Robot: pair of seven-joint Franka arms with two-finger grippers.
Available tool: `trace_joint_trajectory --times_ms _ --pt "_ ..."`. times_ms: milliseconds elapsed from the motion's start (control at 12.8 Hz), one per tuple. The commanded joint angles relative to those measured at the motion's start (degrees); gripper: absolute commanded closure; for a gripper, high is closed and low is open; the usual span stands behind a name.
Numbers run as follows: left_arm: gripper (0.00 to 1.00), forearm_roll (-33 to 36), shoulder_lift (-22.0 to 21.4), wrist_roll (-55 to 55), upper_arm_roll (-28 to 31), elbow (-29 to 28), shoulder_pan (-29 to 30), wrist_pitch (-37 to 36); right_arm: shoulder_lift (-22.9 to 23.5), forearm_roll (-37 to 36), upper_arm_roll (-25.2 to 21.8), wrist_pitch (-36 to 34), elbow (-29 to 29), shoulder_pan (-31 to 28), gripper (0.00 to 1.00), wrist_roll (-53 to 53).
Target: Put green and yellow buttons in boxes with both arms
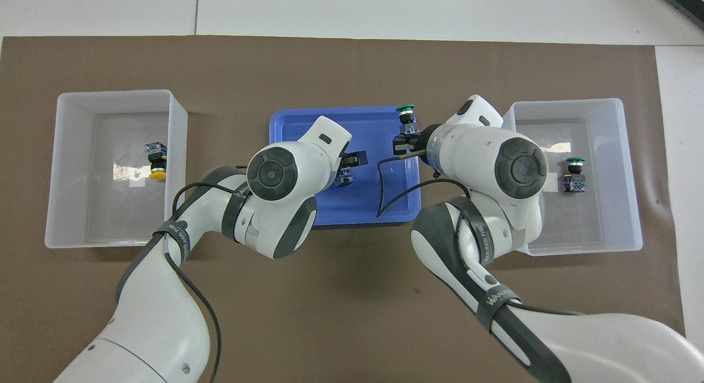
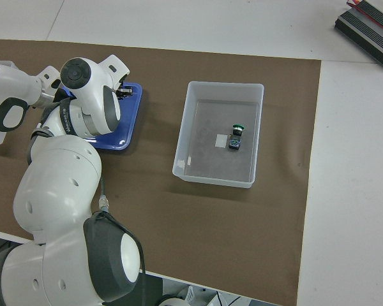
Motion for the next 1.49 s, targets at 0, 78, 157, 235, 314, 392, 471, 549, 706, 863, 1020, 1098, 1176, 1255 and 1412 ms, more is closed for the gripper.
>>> trace_joint_trajectory --times_ms 0,78,157,235,314,392,471,549,706,863,1020,1098,1176,1255,1412 --pt "0.00 -1.0 -0.5 0.1 1.0 -1.3 -3.1 0.7 -5.9 1.5 0.7 -4.4 -4.7 -5.3 1.00 -1.5" --pt "0.00 -1.0 -0.5 0.2 1.0 -1.6 -3.3 0.6 -6.6 1.5 0.7 -7.3 -4.7 -7.4 1.00 -1.7" --pt "0.00 -0.9 -0.2 0.6 1.0 -2.1 -3.3 0.7 -7.1 1.5 0.7 -10.4 -4.7 -9.6 1.00 -1.8" --pt "0.00 -0.9 -0.2 0.8 1.0 -2.4 -3.3 0.7 -7.9 1.4 0.7 -12.7 -4.8 -11.4 1.00 -1.8" --pt "0.00 -0.9 -0.2 1.0 1.0 -3.2 -3.3 1.1 -8.8 1.1 0.6 -13.6 -4.8 -12.3 1.00 -1.8" --pt "0.01 -0.9 -0.2 1.2 1.1 -3.5 -3.2 1.5 -9.9 0.6 0.6 -14.0 -4.8 -13.4 1.00 -2.0" --pt "0.03 -0.9 -0.2 1.7 1.1 -3.6 -2.8 1.6 -11.0 0.6 0.6 -15.4 -4.9 -14.2 1.00 -2.6" --pt "0.06 -0.9 0.1 2.2 1.1 -3.7 -2.6 2.2 -11.8 0.6 0.5 -16.8 -5.1 -14.9 1.00 -3.0" --pt "0.12 -0.9 0.6 2.1 1.0 -3.8 -2.6 3.5 -12.4 0.6 0.6 -16.5 -7.4 -18.5 1.00 -5.1" --pt "0.32 -0.9 0.7 2.1 1.0 -3.9 -2.6 3.6 -13.2 0.6 0.6 -16.2 -9.9 -20.6 1.00 -7.4" --pt "0.51 -0.9 0.7 2.0 1.0 -4.3 -2.6 3.6 -12.9 0.6 0.6 -16.0 -10.9 -22.9 1.00 -10.4" --pt "0.58 -0.9 0.6 1.8 1.0 -4.5 -2.6 3.7 -12.3 0.6 0.6 -16.0 -11.0 -24.6 1.00 -13.2" --pt "0.70 -0.9 0.6 1.4 1.0 -4.7 -2.6 3.7 -11.8 0.6 0.6 -15.9 -11.8 -25.6 1.00 -15.1" --pt "0.85 -0.9 0.6 1.4 1.0 -4.7 -2.6 3.7 -11.4 0.6 0.6 -14.2 -13.0 -25.8 1.00 -15.8" --pt "1.00 -0.9 0.6 1.3 1.0 -4.6 -2.5 3.7 -10.0 0.6 0.6 -9.1 -15.6 -26.5 1.00 -21.1"
